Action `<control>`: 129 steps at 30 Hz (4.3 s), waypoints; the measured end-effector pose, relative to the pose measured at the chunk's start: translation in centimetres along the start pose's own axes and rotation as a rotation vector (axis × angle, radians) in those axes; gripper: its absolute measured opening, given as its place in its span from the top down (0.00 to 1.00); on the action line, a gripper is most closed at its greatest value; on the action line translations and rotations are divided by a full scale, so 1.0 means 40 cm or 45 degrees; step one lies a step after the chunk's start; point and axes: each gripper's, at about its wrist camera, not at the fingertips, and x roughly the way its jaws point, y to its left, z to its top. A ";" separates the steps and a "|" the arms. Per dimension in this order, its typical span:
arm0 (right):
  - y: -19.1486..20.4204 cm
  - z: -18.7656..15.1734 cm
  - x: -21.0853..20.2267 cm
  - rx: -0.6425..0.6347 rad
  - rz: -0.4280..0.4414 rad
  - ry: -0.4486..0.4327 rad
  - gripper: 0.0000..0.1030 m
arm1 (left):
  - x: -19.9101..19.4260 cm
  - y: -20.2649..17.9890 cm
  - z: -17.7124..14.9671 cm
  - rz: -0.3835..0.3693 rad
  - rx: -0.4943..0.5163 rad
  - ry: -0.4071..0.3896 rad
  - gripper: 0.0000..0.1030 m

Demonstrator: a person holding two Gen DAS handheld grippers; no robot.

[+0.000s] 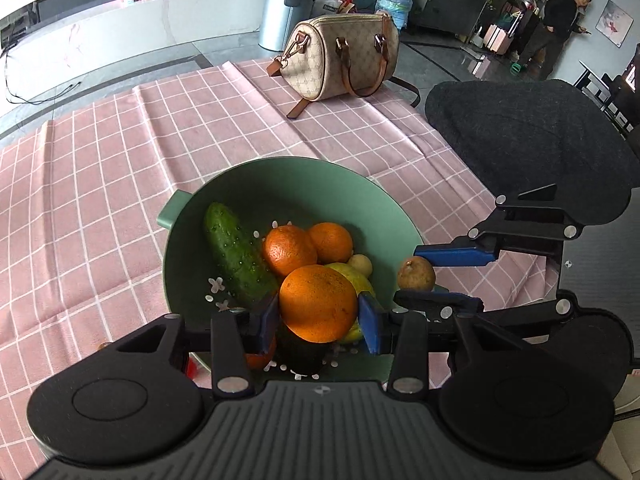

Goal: Organize fruits
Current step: 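Open both tools to drop the fruits into the colander, then withdraw both tools toward the red tomato and small brown fruit, then grasp the small brown fruit with the left tool while the right tool grasps the red tomato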

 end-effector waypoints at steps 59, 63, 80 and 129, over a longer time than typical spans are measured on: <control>0.061 0.079 -0.084 -0.028 0.071 -0.152 0.59 | -0.196 0.060 -0.029 0.059 0.009 -0.171 0.39; 0.106 0.073 -0.104 0.095 0.108 -0.229 0.59 | -0.236 0.082 -0.064 0.137 0.048 -0.206 0.39; 0.307 0.004 -0.013 0.694 0.225 -0.328 0.59 | -0.225 0.208 -0.224 0.277 0.108 -0.189 0.39; 0.337 0.046 0.184 0.966 -0.003 -0.245 0.73 | -0.019 0.369 -0.206 0.179 -0.120 -0.147 0.73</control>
